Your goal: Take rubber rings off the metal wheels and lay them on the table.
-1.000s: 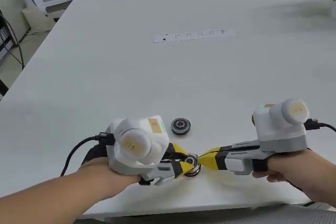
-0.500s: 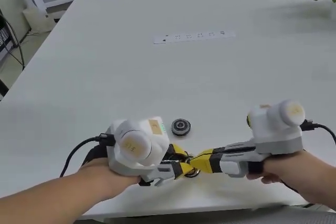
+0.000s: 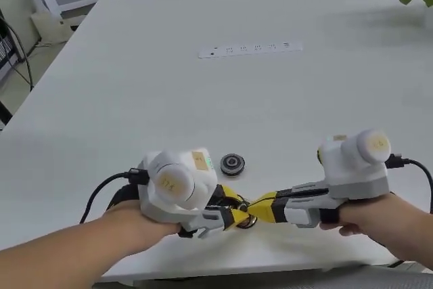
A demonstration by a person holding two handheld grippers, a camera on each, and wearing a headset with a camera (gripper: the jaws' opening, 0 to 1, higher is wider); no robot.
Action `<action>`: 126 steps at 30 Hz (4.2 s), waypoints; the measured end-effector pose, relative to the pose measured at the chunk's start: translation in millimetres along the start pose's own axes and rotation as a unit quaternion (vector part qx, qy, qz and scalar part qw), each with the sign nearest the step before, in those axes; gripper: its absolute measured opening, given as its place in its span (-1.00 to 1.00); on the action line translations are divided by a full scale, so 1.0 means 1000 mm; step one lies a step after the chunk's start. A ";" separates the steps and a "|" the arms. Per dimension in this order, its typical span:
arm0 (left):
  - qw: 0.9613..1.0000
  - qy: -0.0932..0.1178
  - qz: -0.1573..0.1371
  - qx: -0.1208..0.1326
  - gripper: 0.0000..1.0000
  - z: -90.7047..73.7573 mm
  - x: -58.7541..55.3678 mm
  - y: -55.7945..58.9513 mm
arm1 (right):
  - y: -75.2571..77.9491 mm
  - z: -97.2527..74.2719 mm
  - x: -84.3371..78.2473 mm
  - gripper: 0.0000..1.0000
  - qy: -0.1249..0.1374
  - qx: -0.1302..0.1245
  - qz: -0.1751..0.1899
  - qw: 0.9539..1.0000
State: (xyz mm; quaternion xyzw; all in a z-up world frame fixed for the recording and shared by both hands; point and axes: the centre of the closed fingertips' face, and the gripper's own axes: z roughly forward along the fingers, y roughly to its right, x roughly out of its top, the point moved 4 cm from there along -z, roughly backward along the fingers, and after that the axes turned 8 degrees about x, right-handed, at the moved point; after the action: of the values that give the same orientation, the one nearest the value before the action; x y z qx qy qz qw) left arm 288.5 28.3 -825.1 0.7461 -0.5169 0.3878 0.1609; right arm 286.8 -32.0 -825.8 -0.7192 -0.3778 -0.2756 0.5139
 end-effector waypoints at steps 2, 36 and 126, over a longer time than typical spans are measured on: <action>1.000 -0.001 -0.001 -0.002 -0.72 0.000 0.000 0.000 | 0.000 0.000 0.000 -1.00 -0.001 0.000 0.000 1.000; 0.998 0.059 -0.029 0.006 -0.12 -0.065 0.027 -0.011 | -0.012 -0.006 0.024 -1.00 0.028 0.012 -0.003 1.000; 0.993 0.029 -0.091 0.067 0.27 -0.119 -0.026 -0.033 | 0.003 0.054 0.040 -0.41 -0.067 0.003 -0.095 0.993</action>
State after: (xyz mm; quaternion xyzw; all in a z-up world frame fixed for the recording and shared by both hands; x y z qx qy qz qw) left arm 265.1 135.1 -762.6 0.7874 -0.4149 0.4269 0.1602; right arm 312.8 29.0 -813.2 -0.6954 -0.4790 -0.2731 0.4608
